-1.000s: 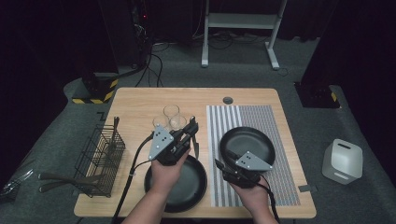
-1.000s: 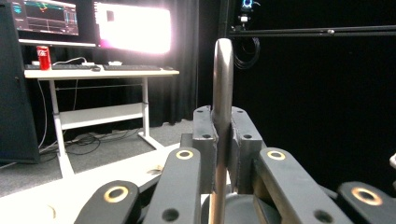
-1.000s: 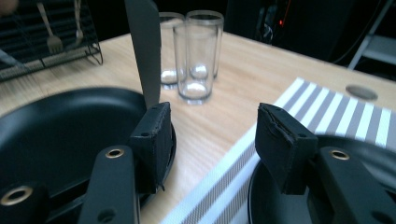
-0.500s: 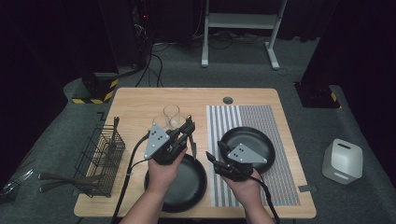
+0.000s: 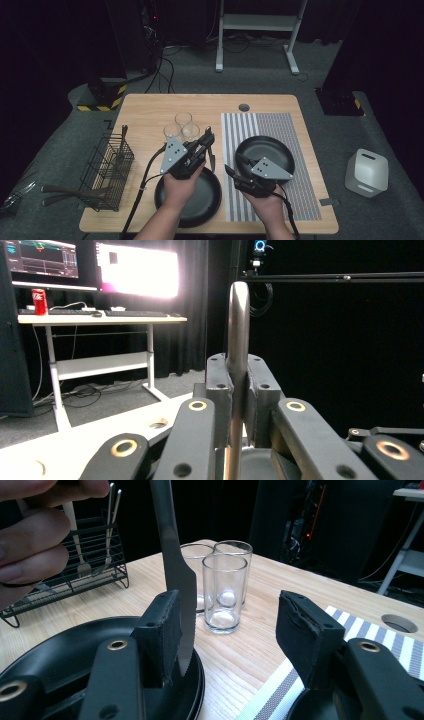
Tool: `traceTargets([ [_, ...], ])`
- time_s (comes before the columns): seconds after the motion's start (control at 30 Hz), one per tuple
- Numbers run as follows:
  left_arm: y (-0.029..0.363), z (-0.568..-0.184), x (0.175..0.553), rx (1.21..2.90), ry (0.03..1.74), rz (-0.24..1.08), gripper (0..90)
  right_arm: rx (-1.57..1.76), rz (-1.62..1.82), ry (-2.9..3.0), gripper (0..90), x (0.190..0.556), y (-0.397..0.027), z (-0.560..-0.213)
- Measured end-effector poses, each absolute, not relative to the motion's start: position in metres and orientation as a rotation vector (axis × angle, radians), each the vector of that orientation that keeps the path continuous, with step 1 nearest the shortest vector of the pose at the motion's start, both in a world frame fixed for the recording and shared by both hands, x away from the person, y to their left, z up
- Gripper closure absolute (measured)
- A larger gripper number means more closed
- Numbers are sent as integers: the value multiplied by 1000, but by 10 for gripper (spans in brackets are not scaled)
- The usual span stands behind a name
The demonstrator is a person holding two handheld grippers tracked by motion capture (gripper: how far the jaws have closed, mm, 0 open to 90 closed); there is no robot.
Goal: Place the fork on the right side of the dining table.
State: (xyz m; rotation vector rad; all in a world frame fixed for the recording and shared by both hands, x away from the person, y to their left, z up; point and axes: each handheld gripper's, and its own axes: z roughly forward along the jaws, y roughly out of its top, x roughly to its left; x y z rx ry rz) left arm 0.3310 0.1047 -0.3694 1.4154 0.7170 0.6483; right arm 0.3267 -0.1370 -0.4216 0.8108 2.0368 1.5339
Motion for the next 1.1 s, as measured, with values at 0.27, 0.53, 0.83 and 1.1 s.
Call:
traceTargets([
  [0.27, 100, -370, 329, 1410, 707, 638, 831, 806, 1528, 2031, 441, 322, -138, -421],
  [0.53, 94, -371, 326, 1413, 700, 628, 831, 799, 1532, 2033, 432, 320, -139, -421],
  [0.83, 85, -375, 323, 1424, 684, 610, 831, 789, 1536, 2048, 434, 319, -137, -422],
  [1.1, 76, -380, 320, 1439, 668, 592, 831, 780, 1540, 2047, 467, 317, -135, -423],
])
